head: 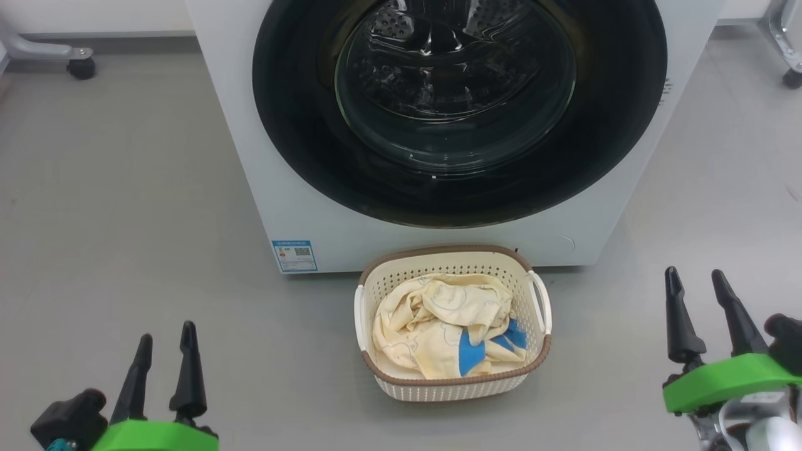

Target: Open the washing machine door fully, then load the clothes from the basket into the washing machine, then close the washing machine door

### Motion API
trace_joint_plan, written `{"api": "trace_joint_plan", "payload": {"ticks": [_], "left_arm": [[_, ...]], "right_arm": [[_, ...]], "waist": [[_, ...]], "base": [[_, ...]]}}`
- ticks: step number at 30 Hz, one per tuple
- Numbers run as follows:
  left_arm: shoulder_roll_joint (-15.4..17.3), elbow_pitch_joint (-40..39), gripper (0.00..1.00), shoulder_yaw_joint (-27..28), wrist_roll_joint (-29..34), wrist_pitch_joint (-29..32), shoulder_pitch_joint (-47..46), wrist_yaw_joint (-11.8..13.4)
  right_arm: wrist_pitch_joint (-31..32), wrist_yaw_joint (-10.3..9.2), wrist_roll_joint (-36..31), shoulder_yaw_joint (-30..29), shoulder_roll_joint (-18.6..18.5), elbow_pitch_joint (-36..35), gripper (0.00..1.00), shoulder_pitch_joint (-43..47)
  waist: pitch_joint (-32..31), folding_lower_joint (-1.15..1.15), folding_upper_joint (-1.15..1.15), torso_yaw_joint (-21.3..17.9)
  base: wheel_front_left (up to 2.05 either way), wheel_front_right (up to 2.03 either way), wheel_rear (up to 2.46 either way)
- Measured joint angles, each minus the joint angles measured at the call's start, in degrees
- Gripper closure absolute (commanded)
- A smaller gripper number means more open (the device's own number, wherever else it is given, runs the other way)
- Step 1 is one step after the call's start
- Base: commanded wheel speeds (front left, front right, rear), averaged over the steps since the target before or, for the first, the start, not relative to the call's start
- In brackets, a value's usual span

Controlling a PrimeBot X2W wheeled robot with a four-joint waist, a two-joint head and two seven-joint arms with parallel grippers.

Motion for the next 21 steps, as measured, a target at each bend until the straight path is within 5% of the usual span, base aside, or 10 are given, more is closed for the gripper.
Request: {"api": "trace_joint_plan", "payload": {"ticks": [21], "left_arm": [[0.82, -2.56, 0.0, 1.11, 16.69, -3.24, 0.32, -0.22]], "right_arm": [[-3.31, 0.0, -15.35, 0.81, -1.0, -2.45, 0.0, 1.08]], "waist": [[0.14, 0.0, 0.0, 0.06]], "base": [[0.0, 0.0, 0.0]]}}
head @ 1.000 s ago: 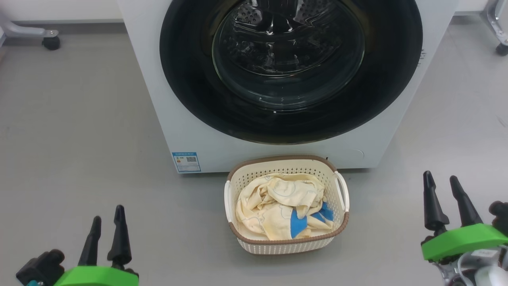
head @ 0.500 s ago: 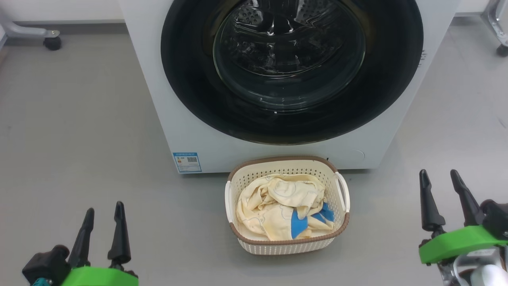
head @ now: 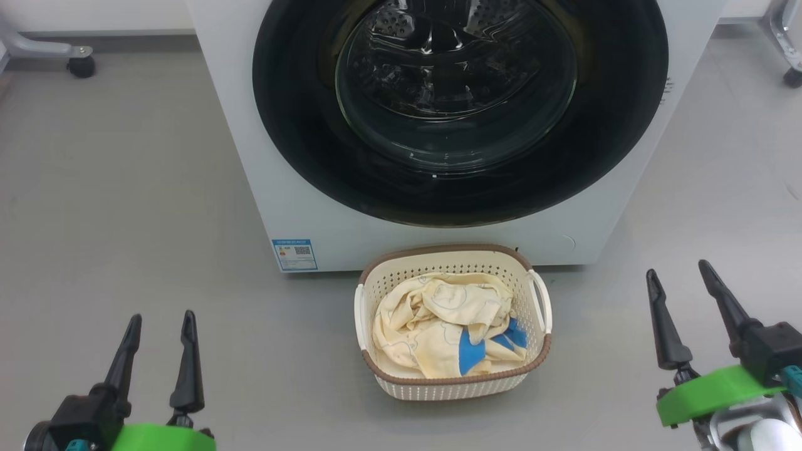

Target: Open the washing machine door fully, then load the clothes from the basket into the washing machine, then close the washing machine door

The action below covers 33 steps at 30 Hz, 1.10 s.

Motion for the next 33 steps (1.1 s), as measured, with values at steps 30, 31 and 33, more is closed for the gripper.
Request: {"api": "trace_joint_plan", "payload": {"ticks": [30, 31, 33], "left_arm": [[-0.19, -2.36, 0.0, 1.9, 0.98, -0.29, 0.86, -0.2], [-0.2, -2.54, 0.0, 1.9, 0.98, -0.29, 0.86, -0.2], [-0.21, -2.85, 0.0, 1.91, 0.98, -0.29, 0.86, -0.2]], "right_arm": [[-0.46, 0.0, -2.09, 0.01, -0.27, -1.02, 0.0, 0.08], [-0.46, 0.0, -2.09, 0.02, -0.27, -1.02, 0.0, 0.08], [-0.46, 0.0, -2.09, 0.03, -0.27, -1.02, 0.0, 0.08]], "waist": [[0.61, 0.0, 0.0, -0.13], [0.6, 0.0, 0.0, -0.11], [0.54, 0.0, 0.0, -0.09]], "base": [[0.0, 0.0, 0.0], [0.0, 0.0, 0.0], [0.0, 0.0, 0.0]]}}
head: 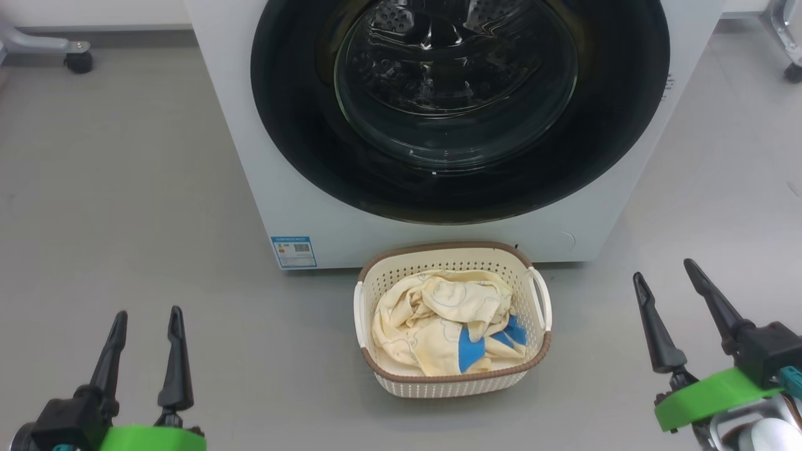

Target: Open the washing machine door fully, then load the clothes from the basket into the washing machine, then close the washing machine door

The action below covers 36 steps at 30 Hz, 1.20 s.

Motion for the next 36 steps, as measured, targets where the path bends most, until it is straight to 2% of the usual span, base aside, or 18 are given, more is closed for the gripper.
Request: {"api": "trace_joint_plan", "payload": {"ticks": [23, 36], "left_arm": [[-0.01, -0.32, 0.0, -0.11, 0.09, 0.0, 0.01, 0.0], [0.23, -0.19, 0.0, 0.01, 0.1, 0.0, -0.01, 0.0]], "right_arm": [[0.0, 0.0, 0.01, -0.03, 0.03, 0.41, 0.0, 0.02], [0.0, 0.0, 0.01, 0.08, 0.37, 0.38, 0.0, -0.03]], "waist": [[0.15, 0.0, 0.0, -0.29], [0.79, 0.0, 0.0, -0.5]], "base": [[0.01, 0.02, -0.03], [0.8, 0.8, -1.6]]}}
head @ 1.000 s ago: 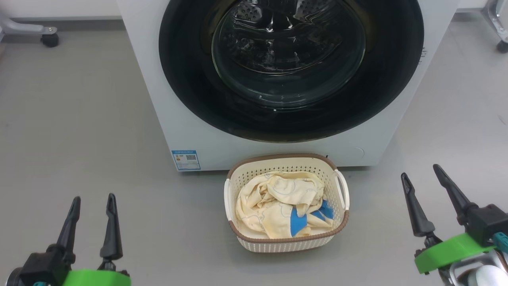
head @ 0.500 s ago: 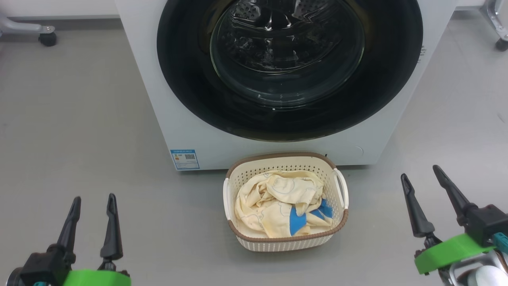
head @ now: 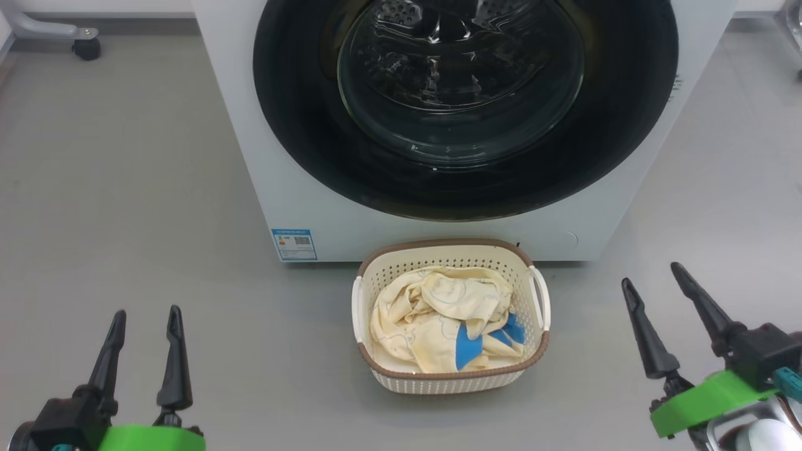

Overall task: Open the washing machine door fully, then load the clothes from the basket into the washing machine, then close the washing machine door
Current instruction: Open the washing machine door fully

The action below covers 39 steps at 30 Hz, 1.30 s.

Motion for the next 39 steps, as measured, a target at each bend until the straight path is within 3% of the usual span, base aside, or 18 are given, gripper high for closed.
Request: {"api": "trace_joint_plan", "payload": {"ticks": [24, 39], "left_arm": [[-0.26, -0.19, 0.0, -0.16, -0.04, 0.0, -0.04, 0.0], [-0.03, -0.11, 0.0, -1.1, -0.64, -0.01, -0.04, -0.01]], "right_arm": [[0.0, 0.0, 0.0, -0.05, -0.03, 0.02, 0.0, 0.02], [-0.01, 0.0, 0.45, -0.2, 0.02, -0.04, 0.0, 0.0]], "waist": [[-0.2, 0.0, 0.0, 0.4], [0.43, 0.0, 0.0, -0.31]], "base": [[1.2, 1.2, -2.4], [0.33, 0.33, -0.65]]}}
